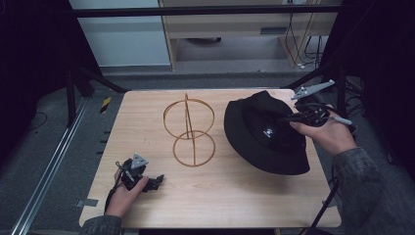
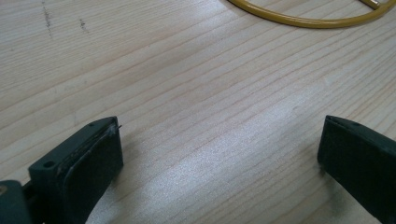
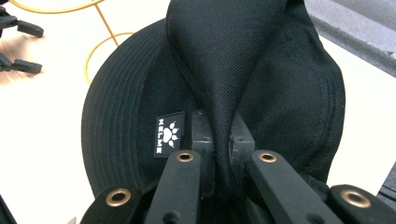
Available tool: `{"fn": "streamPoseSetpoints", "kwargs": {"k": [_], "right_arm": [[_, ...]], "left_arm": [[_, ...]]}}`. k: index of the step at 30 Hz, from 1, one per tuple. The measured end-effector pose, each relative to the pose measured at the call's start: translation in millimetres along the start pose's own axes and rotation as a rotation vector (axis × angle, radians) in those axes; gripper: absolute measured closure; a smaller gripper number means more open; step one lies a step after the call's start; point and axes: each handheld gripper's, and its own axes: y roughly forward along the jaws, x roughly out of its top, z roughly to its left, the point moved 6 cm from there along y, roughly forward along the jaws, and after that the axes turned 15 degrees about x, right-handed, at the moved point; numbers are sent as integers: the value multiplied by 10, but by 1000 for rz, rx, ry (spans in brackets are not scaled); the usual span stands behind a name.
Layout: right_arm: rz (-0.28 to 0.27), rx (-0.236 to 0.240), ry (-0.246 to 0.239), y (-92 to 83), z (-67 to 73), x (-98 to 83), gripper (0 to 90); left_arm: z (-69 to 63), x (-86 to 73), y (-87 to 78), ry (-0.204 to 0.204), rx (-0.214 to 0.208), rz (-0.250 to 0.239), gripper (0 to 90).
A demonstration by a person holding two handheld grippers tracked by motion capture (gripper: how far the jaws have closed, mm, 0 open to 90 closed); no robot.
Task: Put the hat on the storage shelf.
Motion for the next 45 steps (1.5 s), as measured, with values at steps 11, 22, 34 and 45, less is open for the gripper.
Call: {"fn": "streamPoseSetpoints", "kwargs": {"k": [11, 22, 34, 45], "right_arm": [[-45, -16, -19, -130, 61, 42, 856], [-117, -32, -42, -343, 144, 125, 856], [-158, -45, -89, -503, 274, 315, 856], [-204, -20, -123, -560, 463, 454, 856]], "left_arm": [[2, -5, -6, 7, -1, 0, 0], [4, -7, -9, 11, -2, 1, 0], [3, -8, -10, 11, -1, 0, 0], [-1, -12, -13, 8, -2, 2, 0]]}}
